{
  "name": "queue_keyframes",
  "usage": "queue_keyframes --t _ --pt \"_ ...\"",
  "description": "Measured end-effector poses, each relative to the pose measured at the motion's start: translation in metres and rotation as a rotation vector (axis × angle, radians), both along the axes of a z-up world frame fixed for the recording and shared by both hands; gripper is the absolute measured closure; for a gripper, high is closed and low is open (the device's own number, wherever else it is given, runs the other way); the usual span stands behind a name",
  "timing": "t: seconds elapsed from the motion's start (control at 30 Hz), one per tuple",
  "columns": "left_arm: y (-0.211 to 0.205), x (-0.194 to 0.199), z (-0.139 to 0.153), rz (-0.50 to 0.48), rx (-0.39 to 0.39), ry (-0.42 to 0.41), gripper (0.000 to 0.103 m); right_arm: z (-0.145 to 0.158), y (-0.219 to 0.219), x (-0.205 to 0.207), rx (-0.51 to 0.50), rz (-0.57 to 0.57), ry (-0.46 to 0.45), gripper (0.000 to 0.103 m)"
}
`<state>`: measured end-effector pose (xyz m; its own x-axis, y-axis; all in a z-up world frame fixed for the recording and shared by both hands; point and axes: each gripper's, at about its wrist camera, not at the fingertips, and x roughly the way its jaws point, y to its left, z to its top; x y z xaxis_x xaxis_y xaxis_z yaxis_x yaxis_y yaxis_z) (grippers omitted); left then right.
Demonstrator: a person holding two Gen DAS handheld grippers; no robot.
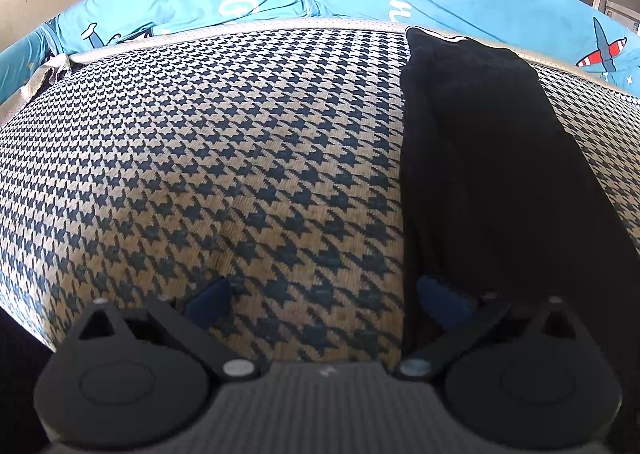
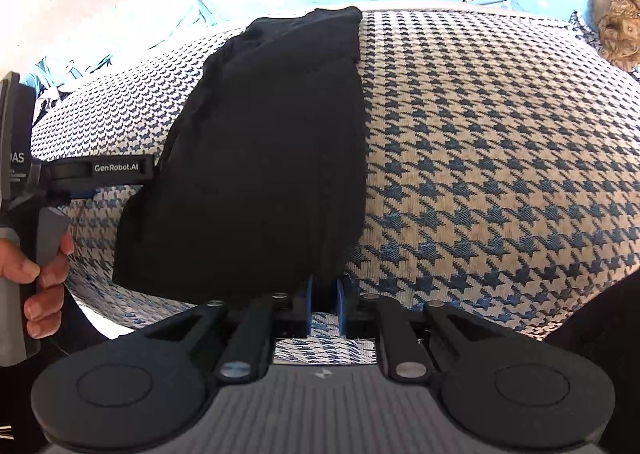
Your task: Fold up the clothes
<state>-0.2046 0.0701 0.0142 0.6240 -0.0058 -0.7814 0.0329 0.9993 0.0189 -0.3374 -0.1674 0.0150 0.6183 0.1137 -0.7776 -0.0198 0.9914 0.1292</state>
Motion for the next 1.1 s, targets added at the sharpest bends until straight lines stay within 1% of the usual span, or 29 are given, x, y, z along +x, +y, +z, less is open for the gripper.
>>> queue_keyframes --t 0.03,0.1,0.13,0.27,0.4,0.47,0.53,0.6,0.7,0.77,0.83,0.87,1.0,1.1 --pt "0.000 0.000 0.000 0.000 0.000 0.001 0.000 0.002 0.000 -0.001 -0.002 -0.008 -0.003 0.077" --pt "0.000 0.000 0.000 0.002 0.000 0.002 0.000 0.005 -0.001 -0.003 -0.007 -0.025 -0.001 0.067" --pt "0.000 0.000 0.000 0.003 -0.001 0.003 0.000 0.006 -0.001 -0.003 -0.010 -0.033 0.003 0.064" --pt "0.000 0.000 0.000 0.008 -0.006 0.005 0.000 0.006 0.002 -0.005 -0.036 -0.044 0.033 0.063" --pt "0.000 0.000 0.000 0.011 -0.007 0.004 0.000 0.005 0.006 -0.007 -0.028 -0.003 0.030 0.060" --pt "0.000 0.000 0.000 0.012 -0.008 0.004 0.000 0.007 0.007 -0.011 -0.007 0.035 0.008 0.054" --pt "0.000 -0.001 0.000 0.013 -0.007 0.004 0.000 0.008 0.009 -0.013 0.009 0.066 -0.012 0.044" --pt "0.000 0.000 0.000 0.015 -0.009 0.004 0.000 0.009 0.012 -0.014 0.020 0.091 -0.028 0.040" --pt "0.000 0.000 0.000 0.019 -0.012 0.006 0.000 0.010 0.014 -0.014 0.037 0.108 -0.045 0.039" --pt "0.001 -0.001 0.001 0.021 -0.012 0.005 0.000 0.012 0.014 -0.014 0.062 0.107 -0.060 0.036" --pt "0.000 -0.001 0.000 0.020 -0.008 0.003 0.000 0.013 0.012 -0.015 0.087 0.093 -0.076 0.028" --pt "0.000 -0.001 0.000 0.020 -0.006 0.002 0.000 0.014 0.011 -0.014 0.097 0.083 -0.080 0.027" --pt "-0.001 -0.001 0.000 0.019 0.001 -0.003 0.000 0.013 0.008 -0.010 0.116 0.038 -0.082 0.026" --pt "-0.002 -0.002 -0.001 0.018 0.007 -0.007 0.000 0.014 0.005 -0.010 0.130 0.016 -0.100 0.026"
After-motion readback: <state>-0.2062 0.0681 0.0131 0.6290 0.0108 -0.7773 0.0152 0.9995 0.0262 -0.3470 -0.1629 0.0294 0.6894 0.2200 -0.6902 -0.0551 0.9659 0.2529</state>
